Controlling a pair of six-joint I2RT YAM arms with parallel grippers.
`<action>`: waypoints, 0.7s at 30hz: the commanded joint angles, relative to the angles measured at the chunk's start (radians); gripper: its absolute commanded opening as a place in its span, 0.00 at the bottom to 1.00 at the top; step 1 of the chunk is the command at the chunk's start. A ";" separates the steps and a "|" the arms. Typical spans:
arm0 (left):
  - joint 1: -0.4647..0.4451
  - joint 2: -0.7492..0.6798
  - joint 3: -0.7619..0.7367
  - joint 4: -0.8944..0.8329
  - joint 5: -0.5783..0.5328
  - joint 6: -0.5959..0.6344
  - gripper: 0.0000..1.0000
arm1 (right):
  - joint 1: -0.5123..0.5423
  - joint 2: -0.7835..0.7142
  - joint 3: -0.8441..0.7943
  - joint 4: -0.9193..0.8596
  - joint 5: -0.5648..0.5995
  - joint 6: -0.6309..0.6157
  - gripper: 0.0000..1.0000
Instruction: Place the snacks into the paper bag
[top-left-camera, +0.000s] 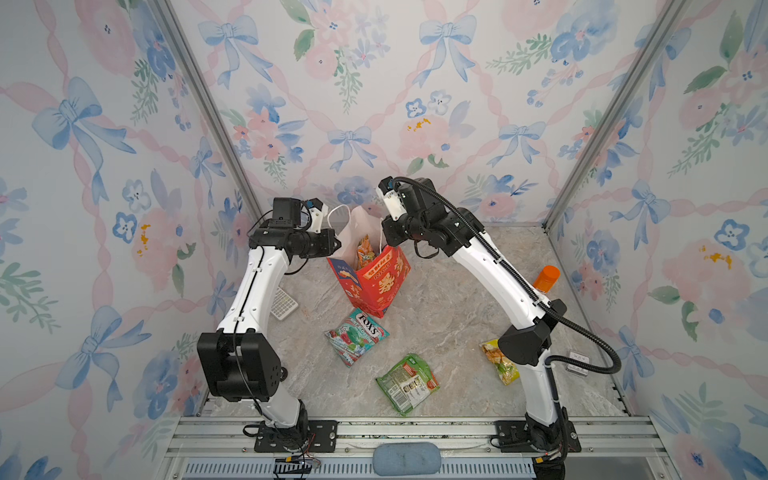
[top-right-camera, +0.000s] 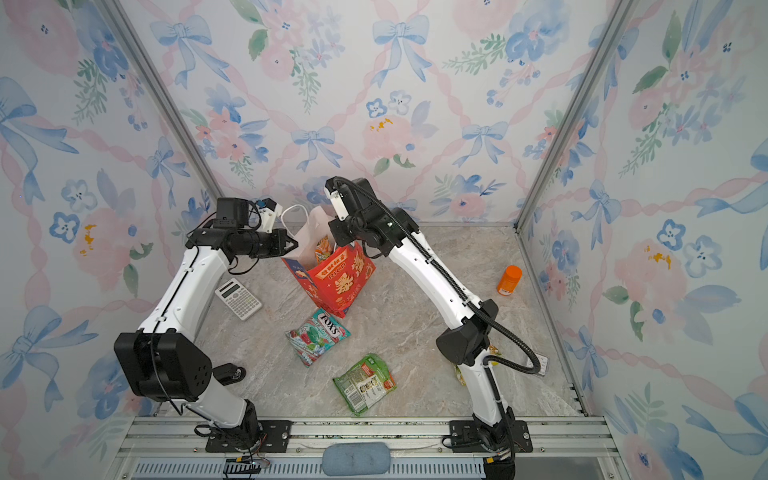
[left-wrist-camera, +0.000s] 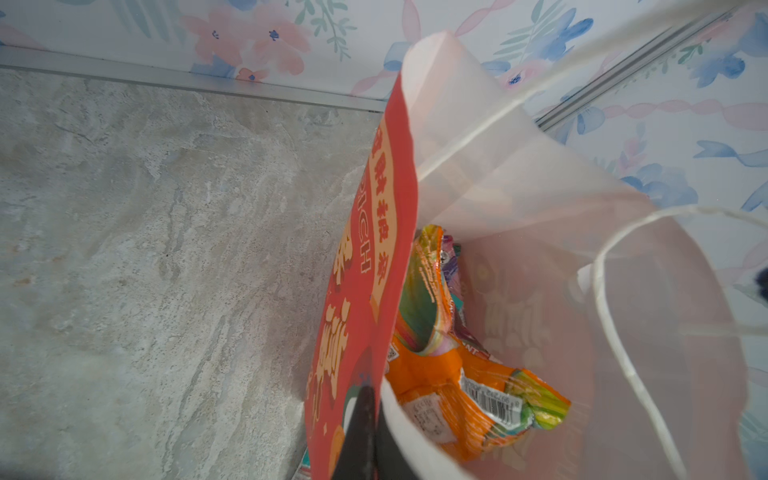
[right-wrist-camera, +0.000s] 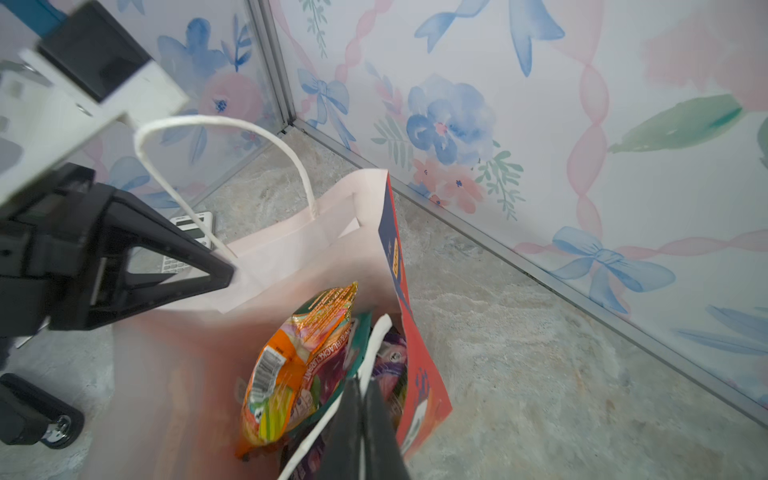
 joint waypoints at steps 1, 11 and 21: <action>0.004 0.010 0.039 0.003 0.047 -0.020 0.00 | -0.008 -0.098 0.025 0.133 -0.077 -0.007 0.00; 0.004 0.028 0.047 0.004 0.008 -0.043 0.00 | -0.083 -0.194 -0.241 0.286 -0.264 0.011 0.04; -0.016 0.032 0.087 0.037 -0.025 -0.099 0.00 | -0.227 -0.245 -0.376 0.453 -0.475 0.068 0.03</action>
